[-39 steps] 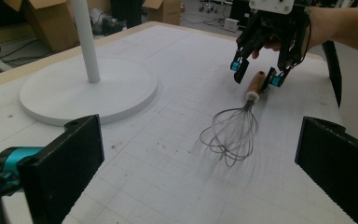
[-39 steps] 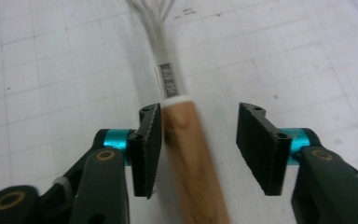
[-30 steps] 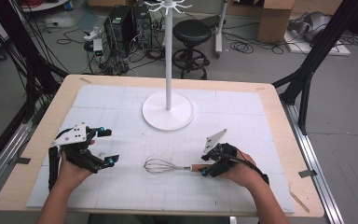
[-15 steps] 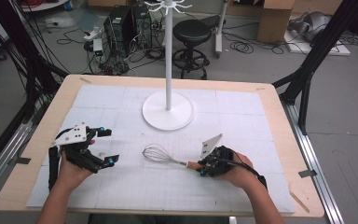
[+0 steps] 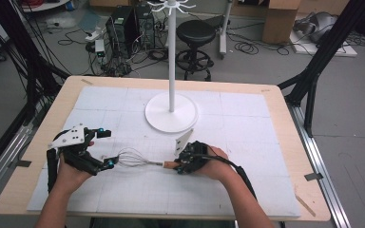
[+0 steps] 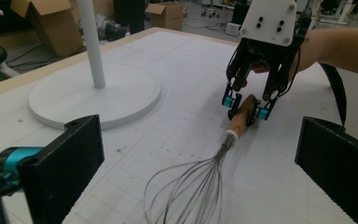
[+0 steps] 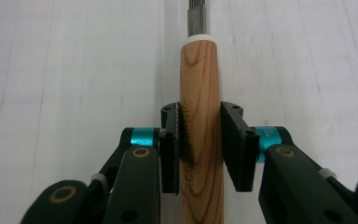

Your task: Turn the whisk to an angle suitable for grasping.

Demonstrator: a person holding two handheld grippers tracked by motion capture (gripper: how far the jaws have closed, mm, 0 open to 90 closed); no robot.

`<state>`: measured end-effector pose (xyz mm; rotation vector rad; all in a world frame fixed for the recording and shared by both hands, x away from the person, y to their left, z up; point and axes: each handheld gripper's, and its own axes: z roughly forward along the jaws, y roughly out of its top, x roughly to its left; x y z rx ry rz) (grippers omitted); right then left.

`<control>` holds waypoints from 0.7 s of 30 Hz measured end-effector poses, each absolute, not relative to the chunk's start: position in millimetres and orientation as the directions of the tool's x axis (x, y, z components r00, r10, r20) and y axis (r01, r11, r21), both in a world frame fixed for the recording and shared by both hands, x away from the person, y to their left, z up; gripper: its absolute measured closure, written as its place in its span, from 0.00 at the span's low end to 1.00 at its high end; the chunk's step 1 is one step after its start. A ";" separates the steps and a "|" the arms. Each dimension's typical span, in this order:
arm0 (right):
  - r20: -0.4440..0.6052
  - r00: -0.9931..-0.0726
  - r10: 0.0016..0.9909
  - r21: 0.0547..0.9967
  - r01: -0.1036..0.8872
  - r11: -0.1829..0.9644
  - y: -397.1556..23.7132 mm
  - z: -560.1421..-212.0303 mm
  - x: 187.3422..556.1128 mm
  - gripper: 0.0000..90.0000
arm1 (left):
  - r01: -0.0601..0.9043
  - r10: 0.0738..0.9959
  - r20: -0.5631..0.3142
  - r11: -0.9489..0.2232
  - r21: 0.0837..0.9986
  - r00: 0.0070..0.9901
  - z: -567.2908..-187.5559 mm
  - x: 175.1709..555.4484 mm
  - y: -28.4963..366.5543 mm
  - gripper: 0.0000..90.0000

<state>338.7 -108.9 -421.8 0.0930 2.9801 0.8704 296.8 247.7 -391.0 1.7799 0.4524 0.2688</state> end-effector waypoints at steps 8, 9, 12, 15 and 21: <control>-0.010 -0.999 0.031 0.546 0.020 0.837 -68.6 -422.8 348.7 0.78 | 0.156 0.447 -0.051 -0.200 0.967 0.893 -388.8 295.9 251.6 0.02; -0.010 -0.999 0.031 0.546 0.020 0.837 -68.6 -422.8 348.7 0.78 | 0.156 0.447 -0.051 -0.200 0.967 0.893 -388.8 295.9 251.6 0.02; -0.006 -1.000 0.021 0.544 0.015 0.839 -55.4 -423.9 350.6 0.78 | 0.154 0.446 -0.050 -0.199 0.968 0.894 -388.5 296.0 251.8 0.02; 0.001 -1.000 0.015 0.546 0.013 0.837 -42.3 -425.6 352.5 0.77 | 0.151 0.447 -0.047 -0.201 0.968 0.893 -388.2 295.8 252.3 0.02; 0.019 -0.999 0.037 0.557 0.041 0.830 -42.2 -426.4 353.9 0.69 | 0.152 0.443 -0.049 -0.200 0.968 0.895 -388.2 296.4 252.6 0.02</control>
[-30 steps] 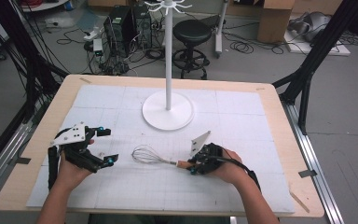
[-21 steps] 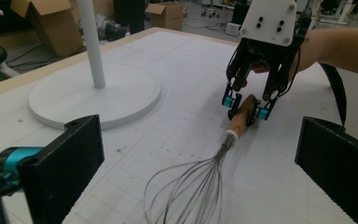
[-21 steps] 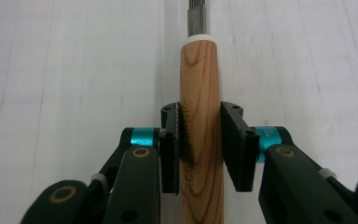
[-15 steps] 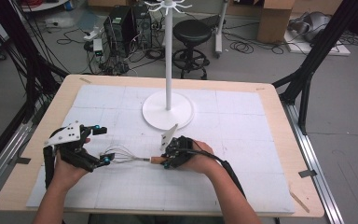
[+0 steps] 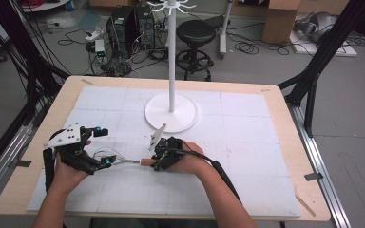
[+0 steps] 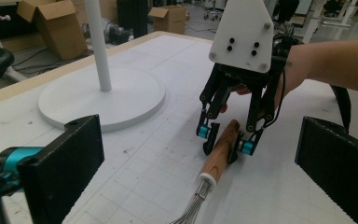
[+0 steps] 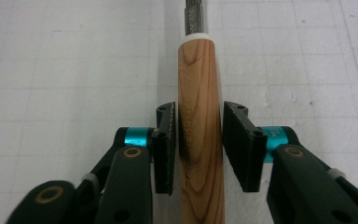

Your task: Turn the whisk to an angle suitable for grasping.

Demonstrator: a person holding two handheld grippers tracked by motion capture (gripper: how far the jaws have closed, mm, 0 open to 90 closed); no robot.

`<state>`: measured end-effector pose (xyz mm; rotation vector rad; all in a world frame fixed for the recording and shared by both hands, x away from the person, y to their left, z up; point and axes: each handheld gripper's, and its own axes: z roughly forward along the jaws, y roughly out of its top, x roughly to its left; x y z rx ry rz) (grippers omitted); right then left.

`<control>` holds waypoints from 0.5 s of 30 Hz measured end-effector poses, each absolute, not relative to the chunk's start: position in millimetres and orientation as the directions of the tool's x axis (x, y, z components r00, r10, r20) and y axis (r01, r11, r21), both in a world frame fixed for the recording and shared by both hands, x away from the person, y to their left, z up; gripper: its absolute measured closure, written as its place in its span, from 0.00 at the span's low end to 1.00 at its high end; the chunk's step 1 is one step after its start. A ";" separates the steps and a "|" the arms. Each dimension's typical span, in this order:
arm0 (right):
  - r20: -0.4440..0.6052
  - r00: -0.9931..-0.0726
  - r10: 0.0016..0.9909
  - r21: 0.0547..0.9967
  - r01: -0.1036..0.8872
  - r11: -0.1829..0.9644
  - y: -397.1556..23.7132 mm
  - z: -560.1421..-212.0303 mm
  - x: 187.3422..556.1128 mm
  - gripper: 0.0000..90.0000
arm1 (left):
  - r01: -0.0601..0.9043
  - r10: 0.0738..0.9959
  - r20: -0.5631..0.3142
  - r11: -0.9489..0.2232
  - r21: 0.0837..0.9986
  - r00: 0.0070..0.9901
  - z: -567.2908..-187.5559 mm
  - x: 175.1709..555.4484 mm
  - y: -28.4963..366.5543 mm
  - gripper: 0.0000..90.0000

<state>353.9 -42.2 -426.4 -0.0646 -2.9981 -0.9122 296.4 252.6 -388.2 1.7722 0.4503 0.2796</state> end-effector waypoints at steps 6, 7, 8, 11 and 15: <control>-0.001 -0.994 0.109 0.604 0.086 0.792 -55.5 -413.6 350.9 0.53 | 0.155 0.444 -0.050 -0.204 0.967 0.895 -388.7 296.3 251.7 0.02; -0.004 -0.994 0.112 0.610 0.086 0.788 -58.3 -411.4 350.5 0.52 | 0.155 0.444 -0.050 -0.204 0.967 0.895 -388.7 296.3 251.7 0.02; -0.001 -0.993 0.119 0.618 0.093 0.780 -62.0 -408.7 349.2 0.50 | 0.155 0.443 -0.050 -0.204 0.966 0.895 -388.8 296.3 251.8 0.02; -0.014 -0.990 0.140 0.648 0.097 0.755 -74.8 -400.9 344.8 0.48 | 0.156 0.441 -0.051 -0.205 0.966 0.896 -388.9 296.3 251.5 0.02; -0.030 -0.984 0.176 0.678 0.109 0.727 -90.9 -393.4 340.1 0.45 | 0.156 0.440 -0.050 -0.207 0.966 0.896 -389.1 296.3 251.2 0.02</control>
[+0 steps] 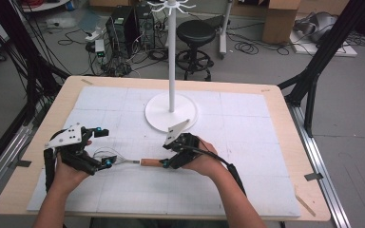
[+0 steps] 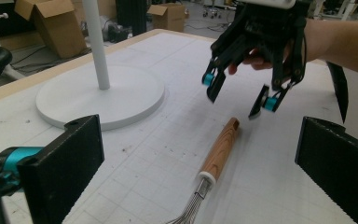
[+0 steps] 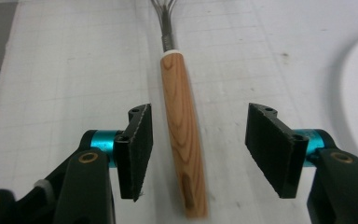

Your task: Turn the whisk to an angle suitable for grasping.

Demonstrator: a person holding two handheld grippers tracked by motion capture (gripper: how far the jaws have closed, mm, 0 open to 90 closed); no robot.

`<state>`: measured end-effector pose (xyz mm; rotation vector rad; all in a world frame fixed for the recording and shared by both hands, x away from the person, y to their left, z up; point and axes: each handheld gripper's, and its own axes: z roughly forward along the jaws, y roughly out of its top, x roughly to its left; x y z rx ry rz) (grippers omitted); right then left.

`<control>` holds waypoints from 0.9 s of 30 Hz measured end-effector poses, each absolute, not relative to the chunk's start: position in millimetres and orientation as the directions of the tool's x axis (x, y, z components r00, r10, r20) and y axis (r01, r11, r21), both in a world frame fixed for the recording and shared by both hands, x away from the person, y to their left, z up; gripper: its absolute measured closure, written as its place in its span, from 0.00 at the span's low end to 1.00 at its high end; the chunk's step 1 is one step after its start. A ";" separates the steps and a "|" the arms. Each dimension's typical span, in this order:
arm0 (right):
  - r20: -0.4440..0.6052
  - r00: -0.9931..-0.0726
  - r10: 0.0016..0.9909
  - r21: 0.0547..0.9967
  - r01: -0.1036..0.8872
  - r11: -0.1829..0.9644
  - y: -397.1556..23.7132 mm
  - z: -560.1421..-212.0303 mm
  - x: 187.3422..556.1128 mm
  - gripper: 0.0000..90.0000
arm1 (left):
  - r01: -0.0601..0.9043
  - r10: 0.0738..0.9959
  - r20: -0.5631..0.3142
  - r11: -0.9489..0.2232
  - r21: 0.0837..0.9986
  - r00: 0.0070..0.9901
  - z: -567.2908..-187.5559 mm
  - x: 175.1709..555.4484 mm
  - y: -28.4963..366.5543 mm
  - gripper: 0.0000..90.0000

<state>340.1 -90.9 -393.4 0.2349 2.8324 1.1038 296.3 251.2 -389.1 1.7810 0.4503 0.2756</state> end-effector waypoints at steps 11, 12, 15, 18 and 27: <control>-0.028 -0.940 0.340 0.790 0.187 0.584 -164.3 -373.3 326.4 0.36 | 0.160 0.439 -0.048 -0.222 0.962 0.897 -390.3 296.6 248.5 0.02; -0.031 -0.939 0.343 0.795 0.185 0.578 -167.3 -373.1 325.9 0.35 | 0.158 0.437 -0.046 -0.224 0.962 0.898 -390.5 296.7 248.2 0.02; -0.021 -0.934 0.356 0.805 0.196 0.560 -174.2 -372.7 323.3 0.34 | 0.160 0.436 -0.046 -0.229 0.960 0.899 -390.7 296.5 247.6 0.02; -0.025 -0.924 0.381 0.819 0.200 0.538 -187.7 -374.4 318.0 0.33 | 0.160 0.436 -0.046 -0.227 0.961 0.899 -390.6 296.1 247.3 0.02; 0.002 -0.889 0.459 0.854 0.240 0.462 -225.2 -381.5 303.7 0.28 | 0.160 0.433 -0.045 -0.232 0.960 0.900 -391.1 296.2 246.8 0.02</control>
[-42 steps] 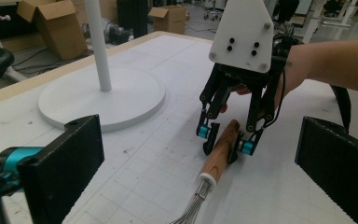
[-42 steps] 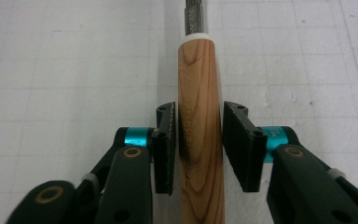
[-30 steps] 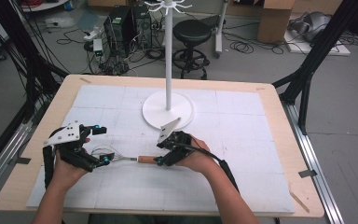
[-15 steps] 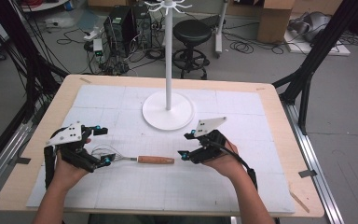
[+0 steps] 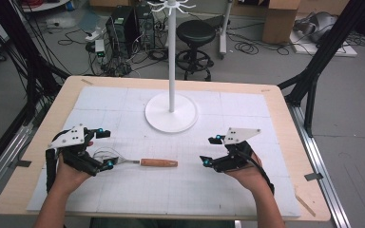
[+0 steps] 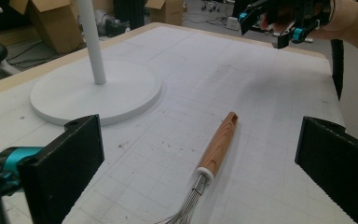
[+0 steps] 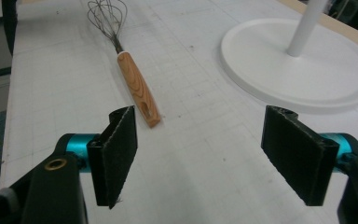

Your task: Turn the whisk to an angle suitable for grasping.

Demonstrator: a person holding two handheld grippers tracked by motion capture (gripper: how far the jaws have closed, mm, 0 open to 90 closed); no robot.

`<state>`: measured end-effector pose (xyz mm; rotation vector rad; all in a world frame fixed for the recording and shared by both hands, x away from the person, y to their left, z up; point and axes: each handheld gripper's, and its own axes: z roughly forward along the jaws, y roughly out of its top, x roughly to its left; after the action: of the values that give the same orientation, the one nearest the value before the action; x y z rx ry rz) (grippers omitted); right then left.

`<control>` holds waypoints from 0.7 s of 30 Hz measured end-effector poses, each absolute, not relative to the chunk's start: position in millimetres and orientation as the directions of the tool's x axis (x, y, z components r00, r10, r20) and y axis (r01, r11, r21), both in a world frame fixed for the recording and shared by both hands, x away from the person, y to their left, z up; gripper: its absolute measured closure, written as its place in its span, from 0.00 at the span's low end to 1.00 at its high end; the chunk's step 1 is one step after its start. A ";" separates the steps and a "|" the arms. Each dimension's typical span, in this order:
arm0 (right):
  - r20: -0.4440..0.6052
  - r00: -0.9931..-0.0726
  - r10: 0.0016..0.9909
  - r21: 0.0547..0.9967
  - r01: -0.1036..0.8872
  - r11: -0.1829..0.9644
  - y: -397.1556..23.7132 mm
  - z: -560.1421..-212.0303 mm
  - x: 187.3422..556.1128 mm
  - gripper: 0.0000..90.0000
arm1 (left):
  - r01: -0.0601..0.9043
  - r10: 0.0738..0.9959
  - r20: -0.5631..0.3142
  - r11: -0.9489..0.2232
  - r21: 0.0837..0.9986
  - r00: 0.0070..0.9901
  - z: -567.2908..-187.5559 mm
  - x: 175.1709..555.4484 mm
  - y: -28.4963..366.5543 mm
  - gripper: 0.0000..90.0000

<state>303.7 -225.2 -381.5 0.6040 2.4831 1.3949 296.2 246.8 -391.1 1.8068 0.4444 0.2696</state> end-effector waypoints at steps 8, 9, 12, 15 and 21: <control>0.022 -0.869 0.495 0.878 0.253 0.406 -245.0 -394.0 293.8 0.23 | 0.165 0.424 -0.047 -0.244 0.956 0.904 -393.9 296.9 242.2 0.02; 0.027 -0.871 0.491 0.877 0.257 0.407 -246.0 -394.9 294.7 0.23 | 0.167 0.424 -0.050 -0.244 0.955 0.904 -394.5 297.3 241.9 0.02; 0.032 -0.857 0.514 0.883 0.265 0.387 -250.9 -395.9 299.5 0.20 | 0.172 0.417 -0.054 -0.251 0.953 0.907 -396.5 298.5 239.4 0.02; 0.033 -0.847 0.531 0.889 0.268 0.372 -254.7 -394.8 299.9 0.18 | 0.172 0.409 -0.056 -0.254 0.952 0.911 -397.4 298.3 237.3 0.02; 0.046 -0.833 0.551 0.904 0.270 0.333 -262.3 -393.5 296.4 0.17 | 0.176 0.404 -0.060 -0.256 0.951 0.913 -399.3 298.5 235.8 0.02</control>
<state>296.4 -262.3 -393.5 0.7389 2.3314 1.5012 298.5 235.8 -399.3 1.8369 0.4306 0.2289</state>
